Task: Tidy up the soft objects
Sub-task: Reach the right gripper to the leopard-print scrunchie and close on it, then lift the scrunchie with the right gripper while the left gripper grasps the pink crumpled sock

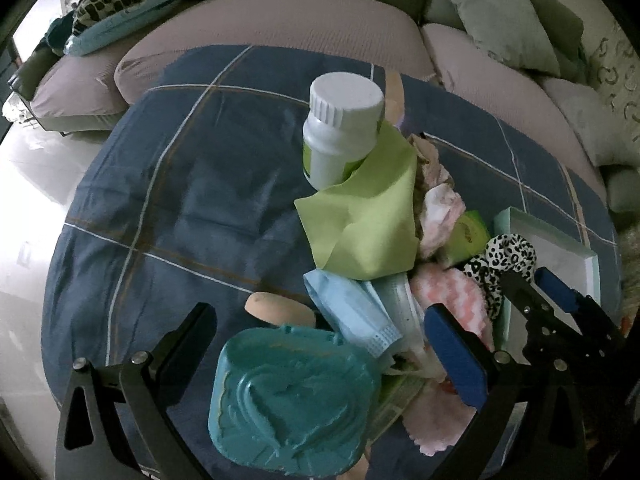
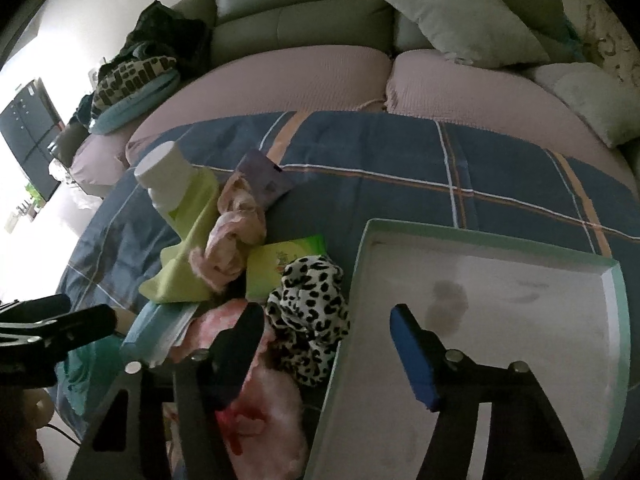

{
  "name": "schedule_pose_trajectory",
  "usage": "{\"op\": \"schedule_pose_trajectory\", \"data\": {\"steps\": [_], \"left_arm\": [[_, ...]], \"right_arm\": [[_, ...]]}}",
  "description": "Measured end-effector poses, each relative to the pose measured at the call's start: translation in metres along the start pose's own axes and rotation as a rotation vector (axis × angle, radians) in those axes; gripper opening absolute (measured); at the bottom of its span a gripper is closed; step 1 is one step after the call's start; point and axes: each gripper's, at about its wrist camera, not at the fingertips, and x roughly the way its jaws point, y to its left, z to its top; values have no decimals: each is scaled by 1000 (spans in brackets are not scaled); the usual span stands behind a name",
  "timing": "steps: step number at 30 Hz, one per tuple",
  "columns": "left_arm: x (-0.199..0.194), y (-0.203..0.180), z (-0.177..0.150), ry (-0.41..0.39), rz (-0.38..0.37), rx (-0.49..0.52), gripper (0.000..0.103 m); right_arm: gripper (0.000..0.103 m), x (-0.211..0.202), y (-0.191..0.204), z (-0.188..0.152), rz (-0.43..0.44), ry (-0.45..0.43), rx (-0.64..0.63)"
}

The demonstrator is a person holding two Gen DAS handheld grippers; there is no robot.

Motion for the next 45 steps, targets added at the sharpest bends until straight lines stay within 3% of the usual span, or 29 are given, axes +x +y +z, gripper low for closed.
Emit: {"op": "schedule_pose_trajectory", "data": {"steps": [6, 14, 21, 31, 45], "left_arm": [[9, 9, 5, 14, 12, -30, 103], [12, 21, 7, 21, 12, -72, 103], [17, 28, 11, 47, 3, -104, 103], [23, 27, 25, 82, -15, -95, 103], [19, -1, 44, 37, -56, -92, 103]], "right_arm": [[43, 14, 5, -3, 17, 24, -13], [35, 15, 9, -6, -2, 7, -41], [17, 13, 4, -8, 12, -5, -30], [13, 1, 5, -6, 47, -38, -20], [13, -23, -3, -1, 90, -99, 22]]}}
